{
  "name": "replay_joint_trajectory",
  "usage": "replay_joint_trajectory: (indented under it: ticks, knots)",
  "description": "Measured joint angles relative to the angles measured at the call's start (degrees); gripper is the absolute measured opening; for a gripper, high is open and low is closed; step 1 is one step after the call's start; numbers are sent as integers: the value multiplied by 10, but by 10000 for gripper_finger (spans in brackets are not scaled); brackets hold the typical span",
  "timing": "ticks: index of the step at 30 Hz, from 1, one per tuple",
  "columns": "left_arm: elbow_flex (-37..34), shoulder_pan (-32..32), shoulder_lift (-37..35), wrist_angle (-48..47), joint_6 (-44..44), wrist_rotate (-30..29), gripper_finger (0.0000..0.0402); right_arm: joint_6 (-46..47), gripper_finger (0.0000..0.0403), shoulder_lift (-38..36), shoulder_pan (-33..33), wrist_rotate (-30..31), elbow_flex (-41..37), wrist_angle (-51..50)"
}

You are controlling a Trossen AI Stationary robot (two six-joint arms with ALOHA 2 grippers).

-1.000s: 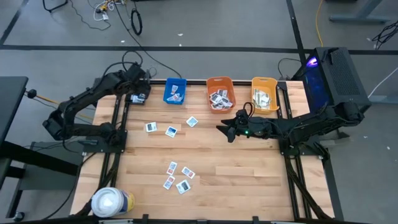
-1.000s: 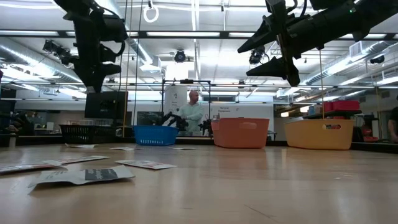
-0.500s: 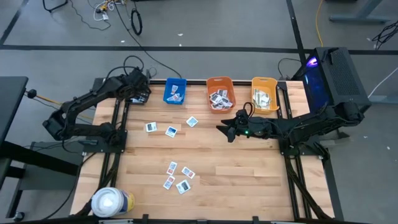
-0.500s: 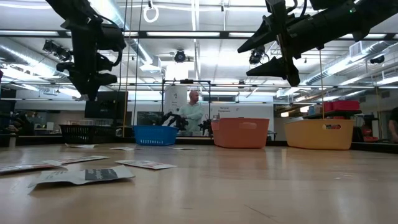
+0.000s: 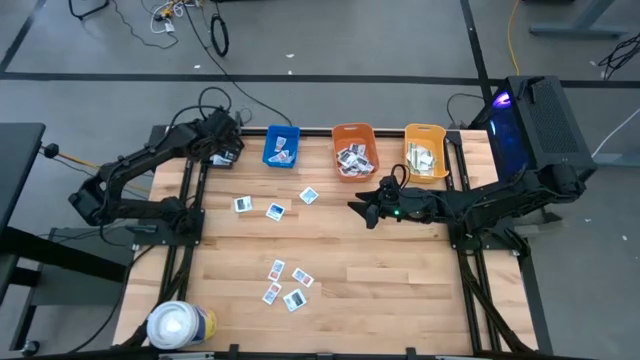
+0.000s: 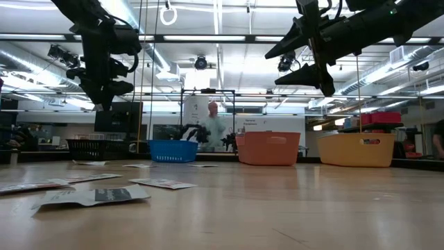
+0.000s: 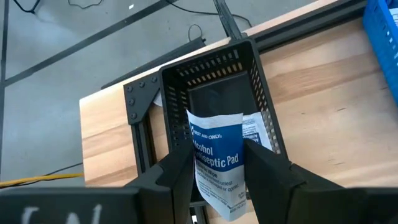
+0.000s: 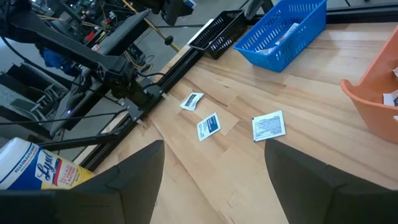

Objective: Pick & Place First Aid Supplies
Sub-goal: Put the alcohol pad into the black bin

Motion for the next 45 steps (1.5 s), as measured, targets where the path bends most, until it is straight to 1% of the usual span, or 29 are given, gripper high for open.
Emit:
replay_joint_trajectory:
  ticks: [20,25,38,41,45]
  knots:
    - [0,0,0,2,1,0,142,-3,278,0,0,0,0,0]
    - [0,0,0,10,0,-3,164,-3,278,0,0,0,0,0]
    - [0,0,0,14,0,-10,250,-3,278,0,0,0,0,0]
    - [0,0,0,14,0,-9,263,-3,278,0,0,0,0,0]
    - [0,0,0,13,3,-4,268,-3,278,0,0,0,0,0]
